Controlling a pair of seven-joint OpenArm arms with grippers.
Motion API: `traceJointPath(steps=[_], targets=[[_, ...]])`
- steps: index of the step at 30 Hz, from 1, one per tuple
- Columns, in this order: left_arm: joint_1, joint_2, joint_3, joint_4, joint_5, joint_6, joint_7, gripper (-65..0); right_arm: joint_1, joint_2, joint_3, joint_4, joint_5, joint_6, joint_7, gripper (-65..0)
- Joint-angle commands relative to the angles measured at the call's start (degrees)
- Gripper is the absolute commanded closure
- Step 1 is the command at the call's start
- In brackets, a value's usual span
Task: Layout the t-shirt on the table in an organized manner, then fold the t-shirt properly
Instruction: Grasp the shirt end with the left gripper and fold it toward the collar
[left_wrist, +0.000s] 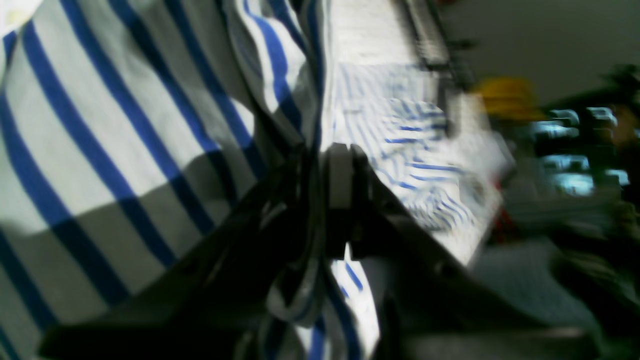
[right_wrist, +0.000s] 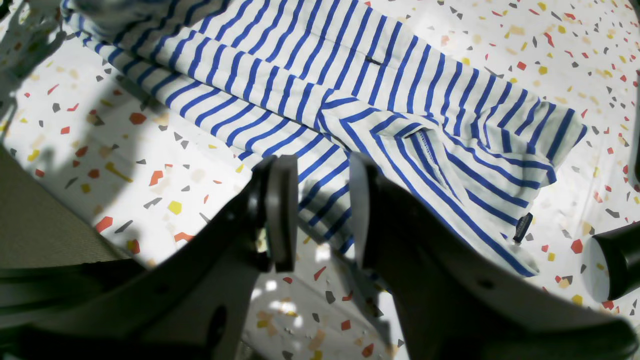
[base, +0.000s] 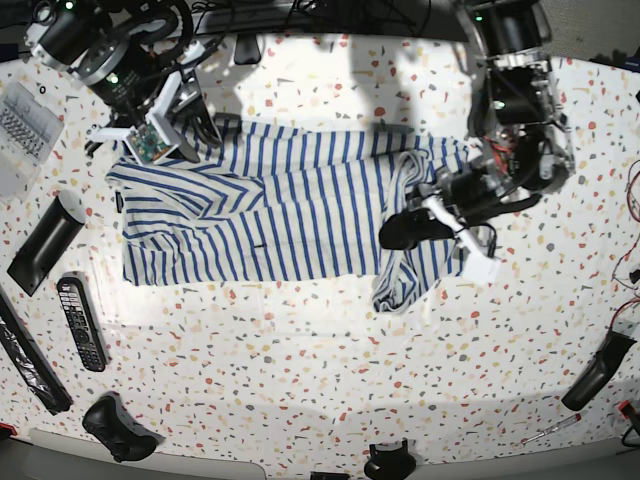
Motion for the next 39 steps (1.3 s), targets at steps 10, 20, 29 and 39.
traceJointPath(steps=[10,20,29,39], targets=[[0.68,3.74,-0.07,1.14,5.07,-0.17,-3.19,0.0,0.0,0.44,0.24,1.07,0.85,-0.61,1.14,-17.1],[1.44,5.07,10.1,1.07,6.69,-0.13,-8.0,0.0,0.0,0.46,0.24,1.07,0.85,-0.63,1.09,-17.1],[1.42,5.07,13.7,1.07,14.12,3.67,-9.2,0.0,0.0,0.46,0.24,1.07,0.85,-0.61,0.72,-17.1],[1.42,5.07,13.7,1.07,13.29,3.67,-9.18,0.0,0.0,0.44,0.24,1.07,0.87,-0.61,0.72,-17.1]])
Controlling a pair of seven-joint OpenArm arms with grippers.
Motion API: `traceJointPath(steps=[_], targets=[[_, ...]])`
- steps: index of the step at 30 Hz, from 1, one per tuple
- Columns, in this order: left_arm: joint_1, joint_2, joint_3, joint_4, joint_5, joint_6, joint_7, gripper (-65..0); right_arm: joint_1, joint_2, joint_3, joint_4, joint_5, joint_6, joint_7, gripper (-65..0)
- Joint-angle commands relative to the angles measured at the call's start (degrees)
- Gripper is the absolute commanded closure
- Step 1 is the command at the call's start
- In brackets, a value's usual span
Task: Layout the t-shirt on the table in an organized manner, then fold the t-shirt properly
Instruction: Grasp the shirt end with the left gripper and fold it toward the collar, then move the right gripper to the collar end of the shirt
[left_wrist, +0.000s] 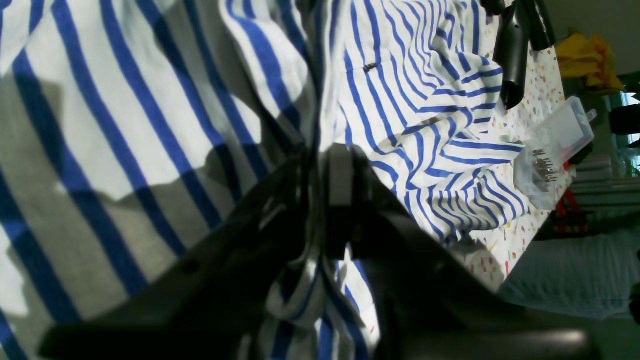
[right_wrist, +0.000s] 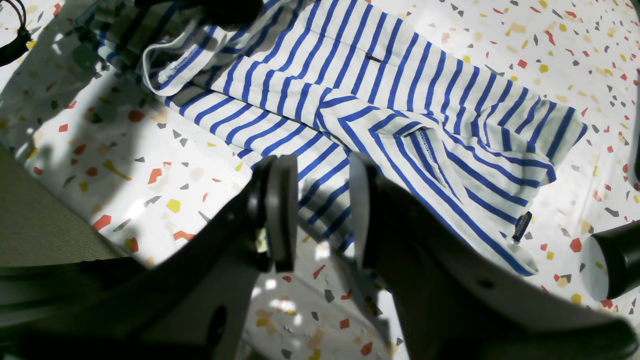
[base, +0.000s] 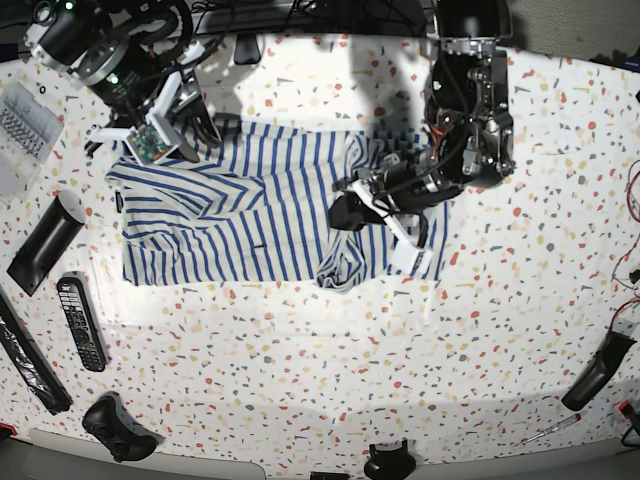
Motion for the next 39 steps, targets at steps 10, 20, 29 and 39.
traceJointPath(steps=[10,20,29,39], targets=[[-1.42,1.2,0.26,1.09,-11.28,-1.75,2.34,-33.8,0.0,0.35,0.24,1.07,0.83,-0.61,1.16,-17.1],[-1.42,1.14,0.26,1.09,-8.13,-3.52,1.68,-33.7,0.0,0.35,0.24,1.07,0.5,-0.66,1.14,-17.1],[-1.4,1.11,0.26,1.09,7.82,-3.89,-4.66,-33.7,0.04,0.35,0.26,1.07,-0.13,-0.68,3.32,-30.9],[-1.2,1.11,0.26,1.09,9.53,-3.89,-5.31,-33.7,11.91,0.35,4.85,-12.41,-1.31,-9.29,3.89,-34.4]])
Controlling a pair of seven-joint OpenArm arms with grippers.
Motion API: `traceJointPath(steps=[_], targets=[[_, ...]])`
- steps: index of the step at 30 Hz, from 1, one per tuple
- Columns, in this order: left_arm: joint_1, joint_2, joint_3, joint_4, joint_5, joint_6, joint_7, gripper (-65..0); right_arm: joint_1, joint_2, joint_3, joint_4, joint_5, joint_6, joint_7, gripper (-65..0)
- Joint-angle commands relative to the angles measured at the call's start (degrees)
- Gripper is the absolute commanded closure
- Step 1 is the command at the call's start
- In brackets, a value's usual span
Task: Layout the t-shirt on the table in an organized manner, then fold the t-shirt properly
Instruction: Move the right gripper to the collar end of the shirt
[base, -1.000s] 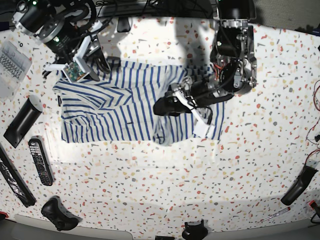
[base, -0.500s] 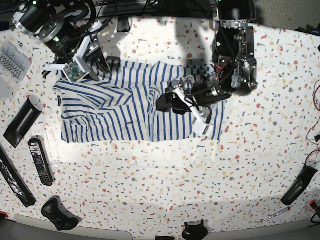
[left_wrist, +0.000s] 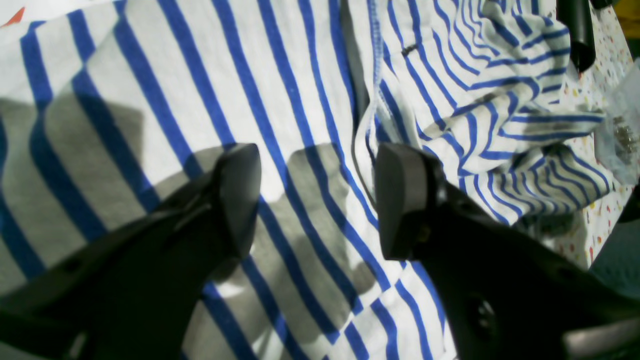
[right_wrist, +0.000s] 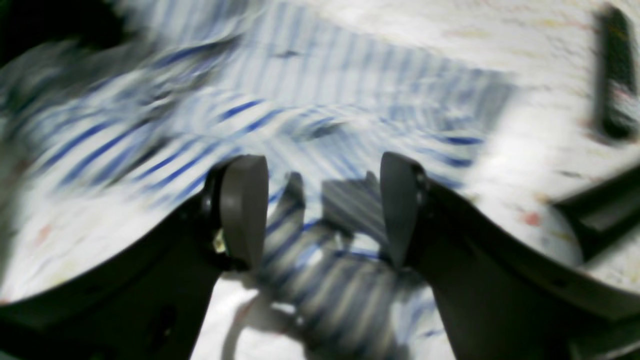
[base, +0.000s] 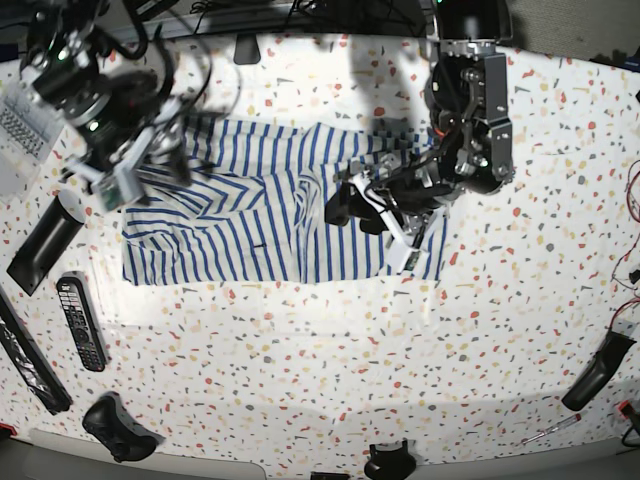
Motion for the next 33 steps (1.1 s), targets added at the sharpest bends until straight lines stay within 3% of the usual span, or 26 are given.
traceJointPath(steps=[1,6,14,18,24,33], targets=[[-0.74,1.11,0.15,1.09,-1.33,-0.59,-0.9,-33.7,2.51,0.66,1.6,-1.01,0.98,-0.44,0.55,-34.4],[-0.74,1.11,0.15,1.09,-1.36,-0.59,-0.92,-33.7,13.14,0.68,7.43,-12.28,5.46,0.28,-7.93,-34.4],[-0.76,1.11,0.15,1.09,-1.33,-0.59,-0.92,-33.7,24.3,1.18,14.51,-30.8,5.77,8.76,-13.11,-34.4],[-0.76,1.11,0.15,1.09,-1.33,-0.59,-0.92,-33.7,25.51,2.99,15.89,-37.59,10.03,10.84,-14.82,-34.4],[-0.76,1.11,0.15,1.09,-1.33,-0.59,-0.92,-33.7,25.53,4.92,15.89,-47.01,11.72,13.31,-15.39,-34.3],[-0.76,1.11,0.15,1.09,-1.33,-0.59,-0.92,-33.7,25.49,4.24,15.87,-49.94,22.32,14.66,-22.75,-34.3]])
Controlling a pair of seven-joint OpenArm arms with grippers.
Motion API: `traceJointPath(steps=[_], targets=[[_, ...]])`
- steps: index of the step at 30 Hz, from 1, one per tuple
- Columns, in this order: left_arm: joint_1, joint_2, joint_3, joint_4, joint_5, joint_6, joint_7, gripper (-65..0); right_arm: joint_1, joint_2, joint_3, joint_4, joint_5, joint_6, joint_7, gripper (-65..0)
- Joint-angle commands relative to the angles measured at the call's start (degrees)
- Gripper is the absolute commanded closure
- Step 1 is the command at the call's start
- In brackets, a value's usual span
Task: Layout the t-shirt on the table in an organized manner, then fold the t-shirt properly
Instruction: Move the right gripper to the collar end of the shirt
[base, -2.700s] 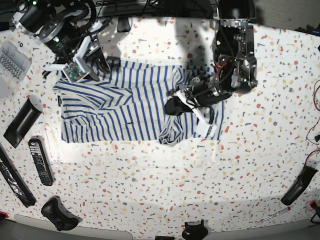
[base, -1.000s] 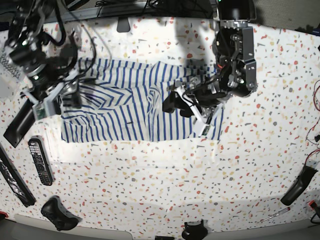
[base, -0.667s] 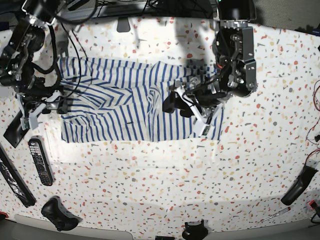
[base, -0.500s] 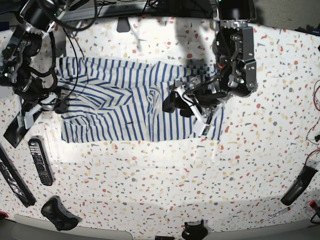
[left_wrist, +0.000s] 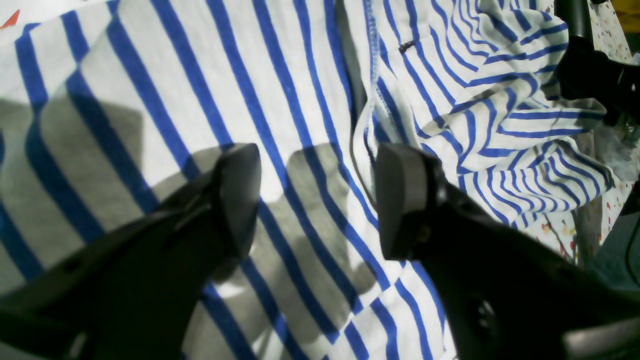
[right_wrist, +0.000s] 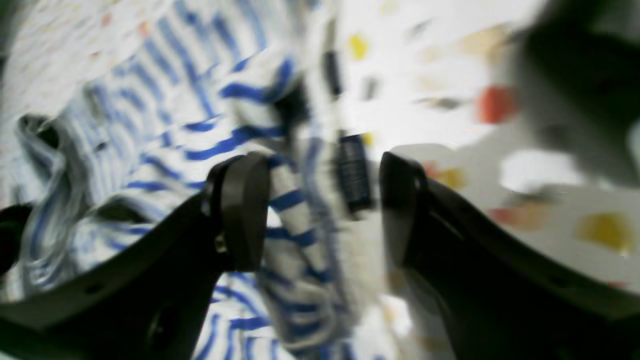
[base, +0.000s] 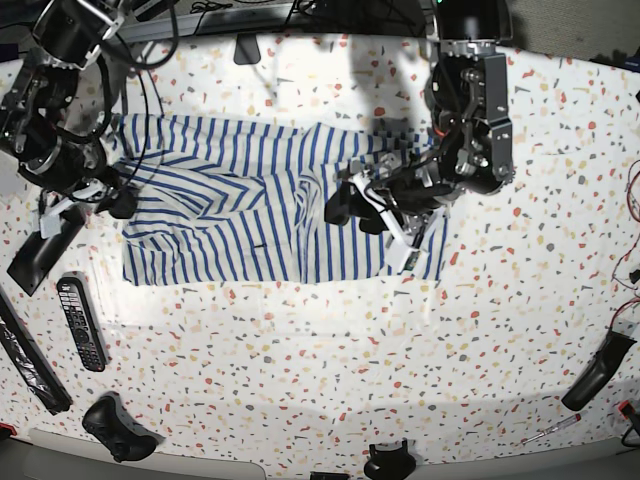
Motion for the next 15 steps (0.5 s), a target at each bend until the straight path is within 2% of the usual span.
traceJointPath(steps=[1,9,15], targets=[[-0.76,1.14,0.17,1.09,-1.36,-0.57,-0.94,-33.7,0.33,0.61,-0.13,0.33,-0.07,0.41,-1.49,-34.3],[-0.76,1.14,0.17,1.09,-1.36,-0.57,-0.94,-33.7,0.31,-0.98,-0.55,0.33,0.92,0.41,-1.51,-34.3],[-0.76,1.14,0.17,1.09,-1.36,-0.57,-0.92,-33.7,0.15,-2.05,-6.47,0.33,0.81,0.41,-1.51,-34.3]])
